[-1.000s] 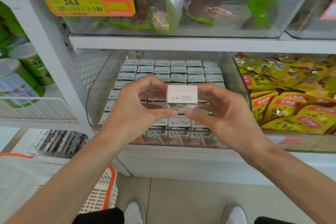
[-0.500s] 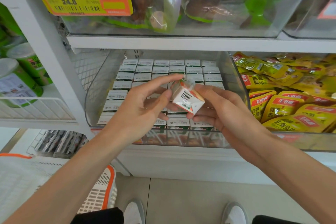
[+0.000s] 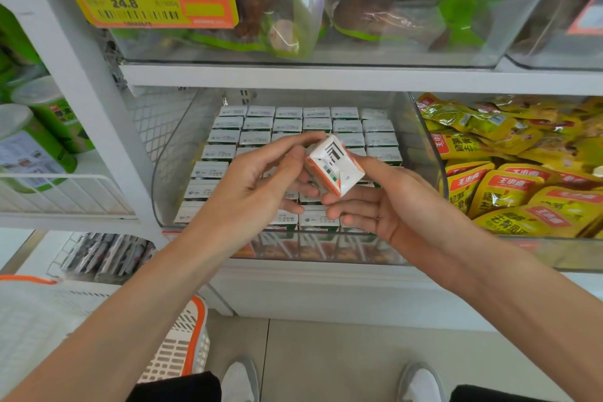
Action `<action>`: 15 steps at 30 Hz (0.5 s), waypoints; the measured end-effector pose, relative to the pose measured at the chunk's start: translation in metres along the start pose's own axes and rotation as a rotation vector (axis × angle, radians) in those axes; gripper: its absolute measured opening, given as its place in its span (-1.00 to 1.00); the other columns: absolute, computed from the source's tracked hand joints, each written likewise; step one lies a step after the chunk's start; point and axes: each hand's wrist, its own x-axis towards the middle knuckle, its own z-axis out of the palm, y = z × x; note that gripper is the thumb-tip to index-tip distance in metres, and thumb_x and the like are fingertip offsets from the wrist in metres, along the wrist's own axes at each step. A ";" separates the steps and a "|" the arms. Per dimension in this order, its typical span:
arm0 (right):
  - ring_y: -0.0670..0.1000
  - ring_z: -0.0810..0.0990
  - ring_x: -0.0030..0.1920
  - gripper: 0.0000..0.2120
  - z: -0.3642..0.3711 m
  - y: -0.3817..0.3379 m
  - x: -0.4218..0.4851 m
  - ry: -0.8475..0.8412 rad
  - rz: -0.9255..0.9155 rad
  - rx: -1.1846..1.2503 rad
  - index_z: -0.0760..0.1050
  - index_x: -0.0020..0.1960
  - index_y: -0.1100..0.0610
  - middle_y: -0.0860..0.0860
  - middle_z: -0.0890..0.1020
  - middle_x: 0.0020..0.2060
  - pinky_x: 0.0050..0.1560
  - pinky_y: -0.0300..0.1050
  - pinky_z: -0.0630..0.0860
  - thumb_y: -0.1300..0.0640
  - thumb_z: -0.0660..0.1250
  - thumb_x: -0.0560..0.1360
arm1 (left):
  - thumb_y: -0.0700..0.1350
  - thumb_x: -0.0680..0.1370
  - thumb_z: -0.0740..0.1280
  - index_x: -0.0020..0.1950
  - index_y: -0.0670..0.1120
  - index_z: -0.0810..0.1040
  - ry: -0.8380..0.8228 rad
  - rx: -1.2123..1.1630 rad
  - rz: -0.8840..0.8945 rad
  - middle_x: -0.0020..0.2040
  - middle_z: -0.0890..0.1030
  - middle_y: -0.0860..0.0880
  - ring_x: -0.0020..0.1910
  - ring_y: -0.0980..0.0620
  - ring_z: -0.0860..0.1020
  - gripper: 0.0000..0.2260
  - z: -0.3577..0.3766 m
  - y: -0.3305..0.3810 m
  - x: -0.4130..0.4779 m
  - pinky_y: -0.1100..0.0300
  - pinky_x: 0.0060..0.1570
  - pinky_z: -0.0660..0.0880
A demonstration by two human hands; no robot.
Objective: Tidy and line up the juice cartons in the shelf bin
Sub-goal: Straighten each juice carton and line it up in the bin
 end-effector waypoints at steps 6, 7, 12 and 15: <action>0.09 0.79 0.02 -0.71 -0.004 0.004 0.000 -0.043 -0.062 0.043 0.59 0.34 0.05 0.16 0.78 0.06 -0.10 -0.23 0.68 0.04 0.39 0.64 | -0.07 0.72 0.22 0.43 0.15 0.56 0.024 -0.005 -0.002 0.13 0.73 0.08 0.06 0.09 0.73 -0.68 -0.001 0.001 0.000 0.14 0.00 0.69; 0.10 0.79 0.06 -0.63 -0.005 0.005 0.000 -0.028 -0.102 0.028 0.50 0.41 0.00 0.14 0.78 0.07 -0.04 -0.22 0.68 0.06 0.41 0.62 | -0.09 0.71 0.24 0.43 0.15 0.57 0.039 -0.012 -0.010 0.15 0.73 0.09 0.07 0.10 0.72 -0.68 -0.002 0.001 0.001 0.18 0.01 0.68; -0.03 0.77 0.05 -0.53 -0.006 0.005 -0.001 0.103 -0.408 -0.354 0.51 0.38 -0.04 -0.04 0.76 0.04 0.08 -0.17 0.68 0.21 0.52 0.53 | 0.05 0.56 0.43 0.36 0.15 0.61 0.002 0.045 -0.003 0.17 0.70 0.27 0.15 0.30 0.66 -0.64 -0.001 0.000 -0.001 0.45 0.03 0.56; -0.10 0.73 0.09 -0.60 -0.008 0.004 -0.002 0.100 -0.531 -0.560 0.58 0.26 0.02 -0.13 0.74 0.07 0.13 -0.18 0.66 0.27 0.56 0.49 | 0.08 0.45 0.53 0.30 0.18 0.61 0.063 0.181 0.086 0.18 0.68 0.32 0.21 0.32 0.62 -0.58 -0.001 0.000 0.000 0.33 0.20 0.55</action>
